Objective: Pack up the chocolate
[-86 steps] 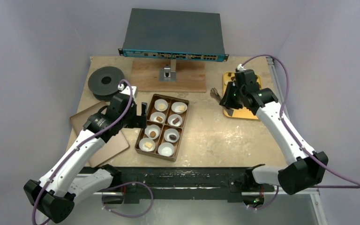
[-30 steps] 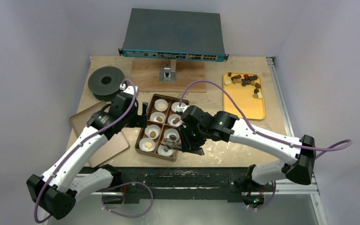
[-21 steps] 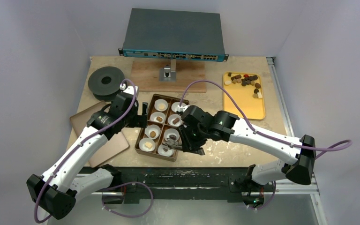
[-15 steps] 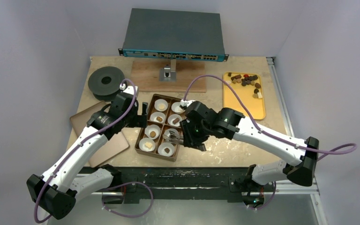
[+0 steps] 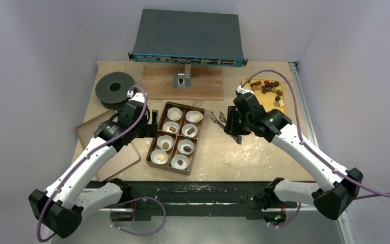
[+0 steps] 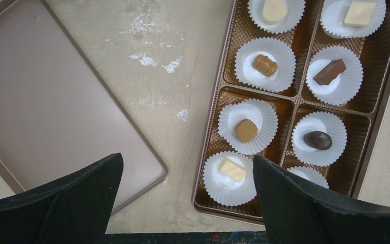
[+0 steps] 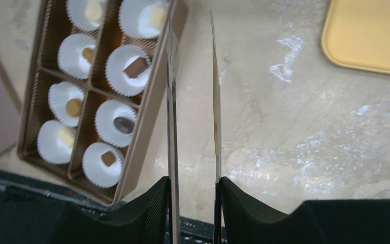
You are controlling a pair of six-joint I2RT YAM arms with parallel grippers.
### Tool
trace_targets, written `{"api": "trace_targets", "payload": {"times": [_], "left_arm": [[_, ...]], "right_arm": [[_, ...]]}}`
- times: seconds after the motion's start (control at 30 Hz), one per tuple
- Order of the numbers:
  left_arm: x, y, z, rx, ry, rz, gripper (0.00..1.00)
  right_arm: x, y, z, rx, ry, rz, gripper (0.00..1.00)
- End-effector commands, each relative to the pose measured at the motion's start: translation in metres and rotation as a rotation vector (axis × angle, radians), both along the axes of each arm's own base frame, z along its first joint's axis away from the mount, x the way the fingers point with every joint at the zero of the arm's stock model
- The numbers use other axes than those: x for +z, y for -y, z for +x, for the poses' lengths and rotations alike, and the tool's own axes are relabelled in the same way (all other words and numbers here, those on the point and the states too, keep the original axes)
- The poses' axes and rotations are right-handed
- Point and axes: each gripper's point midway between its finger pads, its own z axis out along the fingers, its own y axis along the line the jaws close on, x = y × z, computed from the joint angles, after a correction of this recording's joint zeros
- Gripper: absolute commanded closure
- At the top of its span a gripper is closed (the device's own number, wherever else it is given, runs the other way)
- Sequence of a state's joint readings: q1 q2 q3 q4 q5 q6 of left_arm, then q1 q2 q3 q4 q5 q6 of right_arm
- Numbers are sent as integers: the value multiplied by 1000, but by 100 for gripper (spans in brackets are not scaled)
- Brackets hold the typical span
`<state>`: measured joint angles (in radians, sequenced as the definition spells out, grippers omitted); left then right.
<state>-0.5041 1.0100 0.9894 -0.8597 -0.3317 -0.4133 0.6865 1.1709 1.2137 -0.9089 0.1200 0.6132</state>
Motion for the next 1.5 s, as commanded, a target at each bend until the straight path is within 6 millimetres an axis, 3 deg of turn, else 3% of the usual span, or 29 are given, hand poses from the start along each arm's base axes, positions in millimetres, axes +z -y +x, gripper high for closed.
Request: {"api": "trace_targets", "payload": {"times": [0.0, 0.17, 0.33, 0.47, 0.63, 0.8, 0.97, 1.13, 1.3, 1.47], "left_arm": [[9, -11, 4, 87, 27, 10, 0], [5, -13, 6, 114, -4, 29, 0], [2, -20, 10, 163, -30, 32, 0], [-5, -27, 13, 226, -68, -28, 0], [-18, -40, 18, 316, -116, -93, 0], [-38, -60, 30, 419, -163, -117, 0], [-56, -79, 45, 505, -201, -106, 8], [-72, -86, 60, 580, -248, -102, 22], [-96, -92, 70, 654, -304, -84, 44], [-112, -105, 72, 714, -339, -49, 54]], "right_arm": [[-9, 6, 42, -140, 113, 9, 57], [-43, 8, 74, -236, 165, -29, 58], [-86, 12, 91, -286, 161, -104, 57], [-123, 6, 91, -272, 108, -117, 54], [-156, 5, 81, -259, 51, -111, 49], [-176, 5, 71, -236, 4, -116, 32], [-183, -2, 67, -203, -8, -86, 21], [-179, -3, 66, -189, -2, -70, 8], [-153, -1, 69, -185, 45, -39, 1], [-119, 0, 68, -172, 103, 6, 1]]}}
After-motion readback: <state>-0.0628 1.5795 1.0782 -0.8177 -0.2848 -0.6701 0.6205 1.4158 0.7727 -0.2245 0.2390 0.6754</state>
